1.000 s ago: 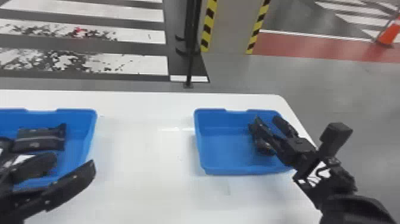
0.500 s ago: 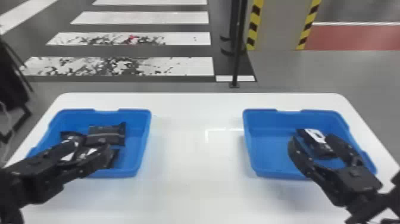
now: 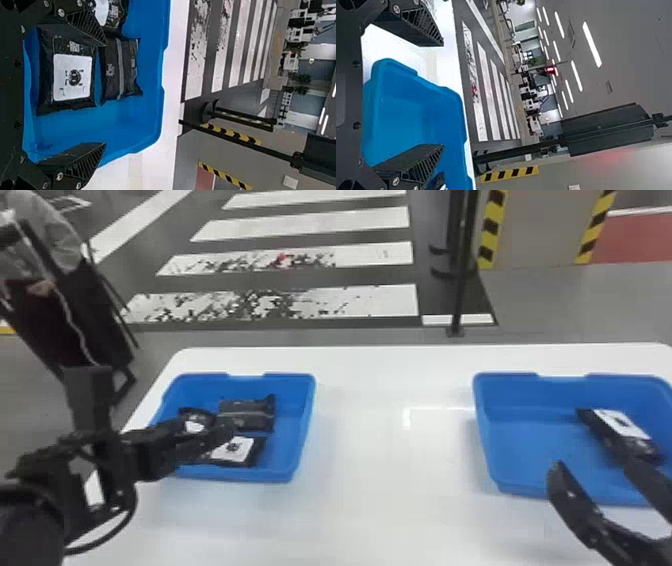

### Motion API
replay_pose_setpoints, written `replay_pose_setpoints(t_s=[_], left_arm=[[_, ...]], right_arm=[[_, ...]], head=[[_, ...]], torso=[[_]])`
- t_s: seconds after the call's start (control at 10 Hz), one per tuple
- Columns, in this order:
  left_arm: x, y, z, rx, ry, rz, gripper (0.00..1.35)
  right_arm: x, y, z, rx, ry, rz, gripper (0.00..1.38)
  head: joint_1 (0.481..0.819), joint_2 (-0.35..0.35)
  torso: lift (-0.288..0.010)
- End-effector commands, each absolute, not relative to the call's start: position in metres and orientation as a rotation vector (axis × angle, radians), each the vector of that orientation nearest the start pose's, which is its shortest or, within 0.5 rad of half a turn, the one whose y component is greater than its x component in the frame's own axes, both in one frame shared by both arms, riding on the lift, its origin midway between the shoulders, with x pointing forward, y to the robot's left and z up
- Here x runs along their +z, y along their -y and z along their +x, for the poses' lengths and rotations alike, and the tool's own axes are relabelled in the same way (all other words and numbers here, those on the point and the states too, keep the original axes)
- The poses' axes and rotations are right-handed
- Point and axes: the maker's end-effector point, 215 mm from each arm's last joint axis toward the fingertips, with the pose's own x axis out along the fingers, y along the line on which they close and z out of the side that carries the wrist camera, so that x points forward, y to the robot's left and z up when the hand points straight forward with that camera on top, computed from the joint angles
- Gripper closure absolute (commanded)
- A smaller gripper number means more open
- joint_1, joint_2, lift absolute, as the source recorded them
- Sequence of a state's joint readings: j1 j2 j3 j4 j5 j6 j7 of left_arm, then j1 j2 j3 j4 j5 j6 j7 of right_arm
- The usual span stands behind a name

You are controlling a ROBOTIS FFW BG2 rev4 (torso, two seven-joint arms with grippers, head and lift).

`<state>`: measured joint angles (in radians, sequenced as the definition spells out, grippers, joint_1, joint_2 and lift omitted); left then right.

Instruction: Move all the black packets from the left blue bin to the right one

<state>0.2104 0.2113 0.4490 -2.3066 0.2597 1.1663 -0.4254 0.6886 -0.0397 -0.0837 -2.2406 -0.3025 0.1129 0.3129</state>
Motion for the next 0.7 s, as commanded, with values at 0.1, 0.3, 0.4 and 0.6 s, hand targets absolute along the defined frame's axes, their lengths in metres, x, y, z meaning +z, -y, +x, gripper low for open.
replay_pose_setpoints(t_s=[0.1, 0.3, 0.4, 0.6], left_arm=[[-0.363, -0.384, 0.472, -0.058, -0.646, -0.138, 0.17], [-0.393, -0.38, 0.48, -0.063, -0.754, -0.156, 0.18], [-0.402, -0.376, 0.48, -0.067, -0.791, -0.167, 0.18], [-0.411, -0.375, 0.477, -0.054, -0.847, -0.163, 0.19]], right_arm=[[-0.327, 0.192, 0.382, 0.289, -0.097, 0.259, 0.12], [-0.327, 0.188, 0.381, 0.299, -0.104, 0.268, 0.12], [-0.33, 0.188, 0.379, 0.298, -0.111, 0.271, 0.12], [-0.33, 0.185, 0.378, 0.304, -0.115, 0.281, 0.12]], head=[[0.695, 0.222], [0.695, 0.247], [0.695, 0.247], [0.695, 0.244]], torso=[[-0.185], [-0.185], [-0.185], [-0.185]])
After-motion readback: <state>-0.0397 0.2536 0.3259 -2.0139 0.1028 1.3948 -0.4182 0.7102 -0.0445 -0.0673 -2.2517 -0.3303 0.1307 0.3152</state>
